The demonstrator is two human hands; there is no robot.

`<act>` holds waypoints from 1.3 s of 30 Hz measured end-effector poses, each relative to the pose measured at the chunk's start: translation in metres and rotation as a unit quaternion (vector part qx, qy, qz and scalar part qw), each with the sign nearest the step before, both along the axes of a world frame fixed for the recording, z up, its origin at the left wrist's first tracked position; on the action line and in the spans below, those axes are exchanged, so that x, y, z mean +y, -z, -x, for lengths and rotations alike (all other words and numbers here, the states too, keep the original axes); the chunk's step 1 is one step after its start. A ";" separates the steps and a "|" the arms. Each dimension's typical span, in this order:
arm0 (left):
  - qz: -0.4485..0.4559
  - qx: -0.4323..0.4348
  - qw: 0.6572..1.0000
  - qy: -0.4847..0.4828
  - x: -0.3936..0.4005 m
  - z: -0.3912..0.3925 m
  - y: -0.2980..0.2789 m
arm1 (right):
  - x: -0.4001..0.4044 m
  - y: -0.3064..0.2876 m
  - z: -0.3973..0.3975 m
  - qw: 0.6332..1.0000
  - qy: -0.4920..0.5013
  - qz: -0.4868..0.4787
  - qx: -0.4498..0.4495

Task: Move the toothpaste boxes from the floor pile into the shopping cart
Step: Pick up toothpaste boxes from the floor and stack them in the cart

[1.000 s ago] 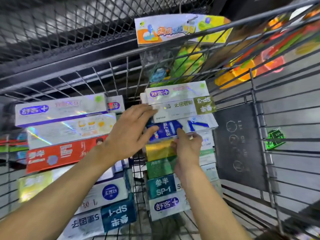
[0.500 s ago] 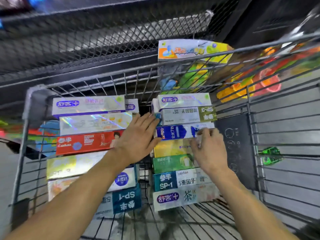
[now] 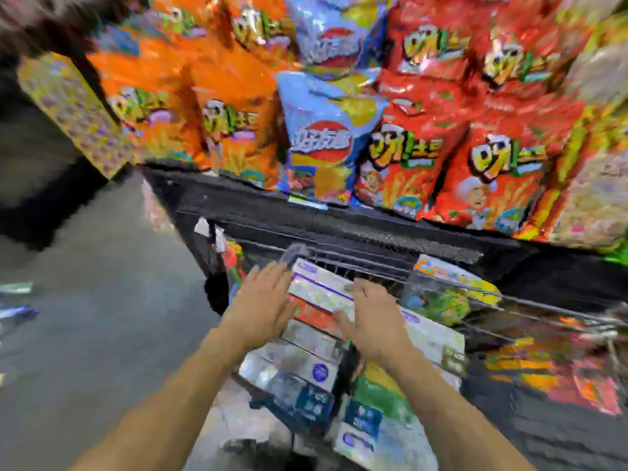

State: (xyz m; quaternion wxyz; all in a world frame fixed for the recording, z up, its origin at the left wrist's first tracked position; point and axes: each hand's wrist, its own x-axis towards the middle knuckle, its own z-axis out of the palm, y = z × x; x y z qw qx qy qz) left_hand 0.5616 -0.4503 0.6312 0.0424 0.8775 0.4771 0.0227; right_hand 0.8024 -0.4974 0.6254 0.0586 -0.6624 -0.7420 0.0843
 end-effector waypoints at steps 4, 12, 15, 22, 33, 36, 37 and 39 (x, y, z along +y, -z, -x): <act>-0.018 0.011 0.990 -0.141 -0.027 0.132 -0.038 | 0.039 -0.059 0.121 0.988 -0.156 -0.016 -0.008; -0.004 0.018 0.908 -0.419 -0.138 0.399 -0.046 | 0.058 -0.082 0.406 0.926 -0.371 -0.032 -0.063; 0.019 0.033 0.873 -0.487 -0.190 0.478 -0.056 | 0.047 -0.085 0.509 0.907 -0.419 -0.020 -0.040; 0.050 0.045 0.799 -0.598 -0.254 0.621 -0.065 | 0.022 -0.088 0.693 0.859 -0.511 0.002 -0.023; 0.063 -0.011 0.697 -0.715 -0.254 0.795 -0.030 | 0.062 -0.043 0.936 0.797 -0.598 0.052 -0.073; 0.057 -0.013 0.675 -0.735 -0.250 0.845 -0.027 | 0.073 -0.035 1.008 0.775 -0.622 0.065 -0.089; 0.067 -0.015 0.664 -0.744 -0.249 0.862 -0.027 | 0.075 -0.034 1.030 0.768 -0.629 0.070 -0.093; 0.076 -0.016 0.643 -0.762 -0.248 0.896 -0.024 | 0.079 -0.030 1.073 0.759 -0.638 0.076 -0.101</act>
